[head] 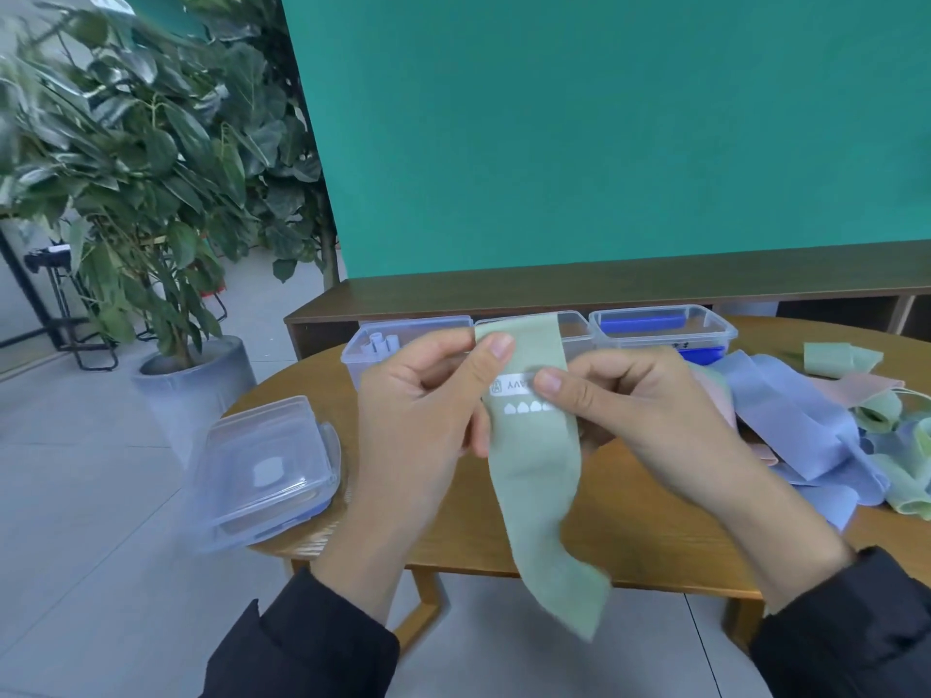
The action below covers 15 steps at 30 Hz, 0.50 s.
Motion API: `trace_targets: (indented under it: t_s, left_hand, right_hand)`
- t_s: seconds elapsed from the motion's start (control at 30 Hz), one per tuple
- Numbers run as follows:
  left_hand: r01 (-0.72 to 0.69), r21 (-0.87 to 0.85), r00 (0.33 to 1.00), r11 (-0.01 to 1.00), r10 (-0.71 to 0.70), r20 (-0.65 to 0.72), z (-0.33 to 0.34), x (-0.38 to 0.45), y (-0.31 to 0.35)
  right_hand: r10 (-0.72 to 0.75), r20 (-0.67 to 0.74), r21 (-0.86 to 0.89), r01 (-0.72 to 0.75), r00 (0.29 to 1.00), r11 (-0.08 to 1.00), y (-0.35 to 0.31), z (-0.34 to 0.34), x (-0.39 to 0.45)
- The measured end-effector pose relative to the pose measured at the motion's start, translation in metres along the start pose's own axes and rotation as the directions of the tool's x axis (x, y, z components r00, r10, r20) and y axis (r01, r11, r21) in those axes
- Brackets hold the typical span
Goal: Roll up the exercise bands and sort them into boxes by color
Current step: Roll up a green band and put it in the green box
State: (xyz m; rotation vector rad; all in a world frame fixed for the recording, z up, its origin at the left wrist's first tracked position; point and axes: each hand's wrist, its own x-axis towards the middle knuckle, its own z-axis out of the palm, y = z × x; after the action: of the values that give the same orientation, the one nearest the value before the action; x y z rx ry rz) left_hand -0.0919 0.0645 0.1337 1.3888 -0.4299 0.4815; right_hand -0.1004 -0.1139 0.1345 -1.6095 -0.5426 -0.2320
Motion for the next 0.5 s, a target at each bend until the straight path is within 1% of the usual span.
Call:
trace_targets:
  t_s: [0.13,0.23,0.4,0.5]
  left_hand:
    - [-0.031,0.010,0.999,0.999,0.031,-0.038,0.001,0.001,0.003]
    - [0.005,0.046,0.998,0.999,-0.002,-0.065,0.000,0.002,-0.002]
    - [0.141,0.104,0.990,0.984,-0.139,-0.030,-0.004,0.003,-0.034]
    - [0.204,0.159,0.979,0.966,-0.199,-0.048,-0.006,0.004,-0.062]
  right_hand:
    - [0.024,0.025,0.094,-0.026,0.999,0.995,-0.002,0.006,0.000]
    - [0.066,0.036,0.126,-0.070,0.997,0.990,0.002,0.008,0.002]
    - [0.180,0.043,0.011,-0.181,0.983,0.983,0.038,0.007,0.008]
    - [0.256,0.037,-0.094,-0.252,0.966,0.963,0.066,0.006,0.012]
